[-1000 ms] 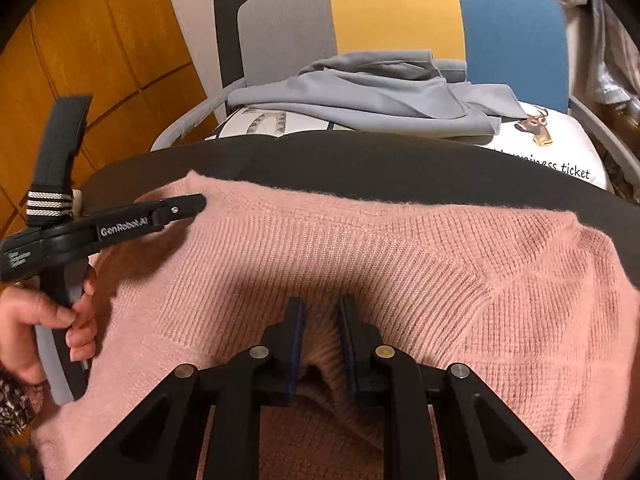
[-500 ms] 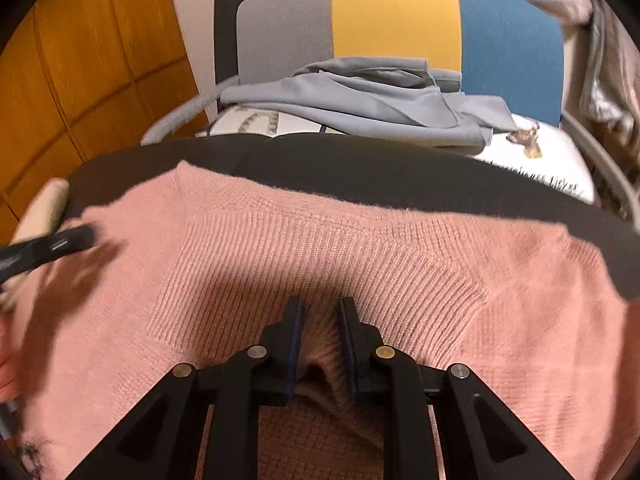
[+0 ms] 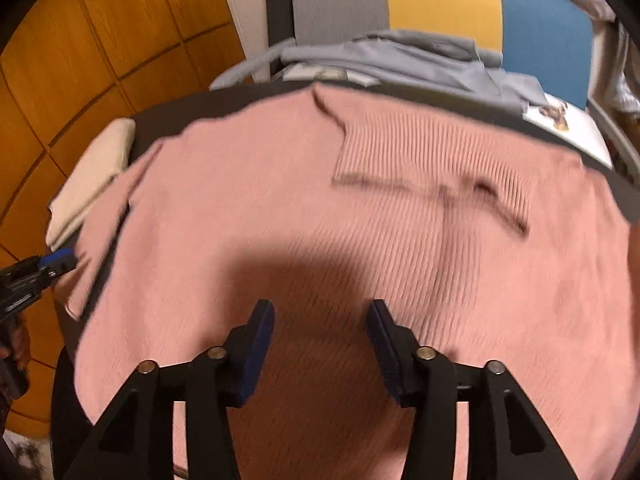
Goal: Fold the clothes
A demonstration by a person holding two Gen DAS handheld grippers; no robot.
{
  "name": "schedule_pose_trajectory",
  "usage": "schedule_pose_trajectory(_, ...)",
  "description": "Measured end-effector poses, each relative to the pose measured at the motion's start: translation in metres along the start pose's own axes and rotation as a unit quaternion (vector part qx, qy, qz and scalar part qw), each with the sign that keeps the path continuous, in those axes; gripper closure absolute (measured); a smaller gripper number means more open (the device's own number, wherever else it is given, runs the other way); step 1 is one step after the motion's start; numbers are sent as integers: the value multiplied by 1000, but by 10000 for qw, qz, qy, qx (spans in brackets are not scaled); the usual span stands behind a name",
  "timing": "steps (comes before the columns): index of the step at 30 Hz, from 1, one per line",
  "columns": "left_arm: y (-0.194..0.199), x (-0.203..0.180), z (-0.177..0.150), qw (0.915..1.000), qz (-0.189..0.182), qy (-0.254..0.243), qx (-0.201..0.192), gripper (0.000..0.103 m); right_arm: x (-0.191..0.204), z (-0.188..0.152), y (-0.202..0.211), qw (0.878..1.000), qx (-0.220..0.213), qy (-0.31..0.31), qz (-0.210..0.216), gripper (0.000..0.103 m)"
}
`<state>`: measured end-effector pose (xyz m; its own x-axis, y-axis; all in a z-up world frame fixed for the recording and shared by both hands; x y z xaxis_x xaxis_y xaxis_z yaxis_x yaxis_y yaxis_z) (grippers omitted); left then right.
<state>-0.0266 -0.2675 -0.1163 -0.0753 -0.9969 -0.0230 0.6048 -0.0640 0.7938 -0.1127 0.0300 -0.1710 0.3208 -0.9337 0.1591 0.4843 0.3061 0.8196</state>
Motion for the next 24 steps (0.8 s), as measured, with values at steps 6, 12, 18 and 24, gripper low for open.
schedule_pose_trajectory(6,14,-24,-13,9969,-411,-646,-199,77,5,-2,-8,9996,-43,182,-216,38)
schedule_pose_trajectory(12,-1,-31,-22,9946,-271,-997,-137,76,5,0,-11,9993,-66,149,-330,36)
schedule_pose_trajectory(18,-4,-32,-23,9932,-228,-1111,-261,83,6,-2,-10,9993,-75,102,-343,36)
schedule_pose_trajectory(24,1,-11,-7,9976,-137,-657,-166,95,7,-2,-10,9992,-47,98,-375,36)
Point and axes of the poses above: each gripper's, at about its wrist camera, not at the fingertips, and y roughly against the way its jaws point, x to its left, z to its top, the point moved 8 cm from there along -y, roughly the way its jaws point, and after that the axes turned 3 degrees about -y, right-handed, at the moved point
